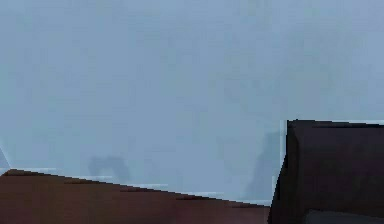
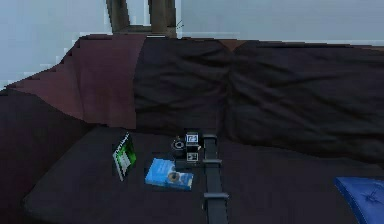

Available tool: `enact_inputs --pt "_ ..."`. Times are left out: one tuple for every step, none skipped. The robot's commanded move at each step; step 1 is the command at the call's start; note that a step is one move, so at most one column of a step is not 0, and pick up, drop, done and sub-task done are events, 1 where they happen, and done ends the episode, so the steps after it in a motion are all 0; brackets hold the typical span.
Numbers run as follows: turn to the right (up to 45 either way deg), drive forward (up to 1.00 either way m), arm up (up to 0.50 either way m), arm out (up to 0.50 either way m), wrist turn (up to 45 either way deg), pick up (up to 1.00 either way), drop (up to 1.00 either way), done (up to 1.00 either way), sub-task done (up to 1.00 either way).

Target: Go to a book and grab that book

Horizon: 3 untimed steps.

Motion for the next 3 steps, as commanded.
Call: enact_inputs --pt "0.0 0.00 -0.30 0.00 0.0 0.00 0.00 0.00 0.00" --pt "0.0 0.00 0.00 0.00 0.0 1.00 0.00 0.00 0.00" --pt "0.0 0.00 0.10 0.00 0.0 0.00 0.00 0.00 0.00"
